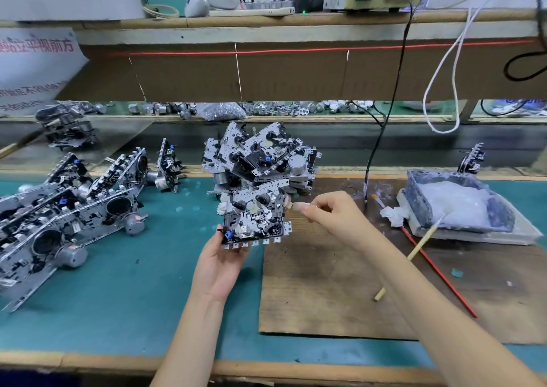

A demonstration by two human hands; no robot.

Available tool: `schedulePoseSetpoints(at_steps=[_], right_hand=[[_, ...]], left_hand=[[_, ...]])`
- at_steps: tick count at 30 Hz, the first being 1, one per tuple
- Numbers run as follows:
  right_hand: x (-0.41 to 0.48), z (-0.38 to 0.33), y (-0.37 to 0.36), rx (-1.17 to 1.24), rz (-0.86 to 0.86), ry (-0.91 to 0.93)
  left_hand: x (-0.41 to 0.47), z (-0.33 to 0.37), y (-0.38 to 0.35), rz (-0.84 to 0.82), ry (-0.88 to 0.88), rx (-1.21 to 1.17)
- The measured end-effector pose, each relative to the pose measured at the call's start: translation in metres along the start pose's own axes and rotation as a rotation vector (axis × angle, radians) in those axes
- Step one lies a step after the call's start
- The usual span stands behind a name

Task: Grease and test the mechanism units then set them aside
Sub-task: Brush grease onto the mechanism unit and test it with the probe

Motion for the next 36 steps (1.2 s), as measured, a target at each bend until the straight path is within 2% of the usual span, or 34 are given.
schedulePoseSetpoints(at_steps=[8,18,25,32,34,36], right_hand=[[-0.001,-0.001,0.0,0.058,0.067,0.021],[0.001,0.005,-0.007,0.066,0.03,-0.028],[0.004,0.01,-0.008,0.074,0.002,-0.094],[0.005,0.008,-0.005,0.016,-0.127,-0.199],[0.005,0.006,-0.004,-0.014,-0.088,-0.178],[0.004,0.0,-0.002,-0.021,0.058,-0.101]], left_hand=[[0.0,0.001,0.0,0.009,-0.001,0.014],[0.0,0.001,0.001,0.005,0.002,0.033],[0.001,0.001,0.001,-0.009,-0.013,0.058],[0.001,0.001,0.001,-0.014,-0.023,0.057],[0.001,0.001,0.002,-0.02,-0.03,0.057],[0.002,0.0,0.003,-0.015,-0.024,0.083]])
Point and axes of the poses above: each hand's wrist, its own x-axis towards the middle knuckle, its own y-axis out of the back of the hand, z = x × y, the point moved 3 cm from there along x, towards the middle knuckle, and after that the axes turned 2 degrees about z, right-handed, at the moved point
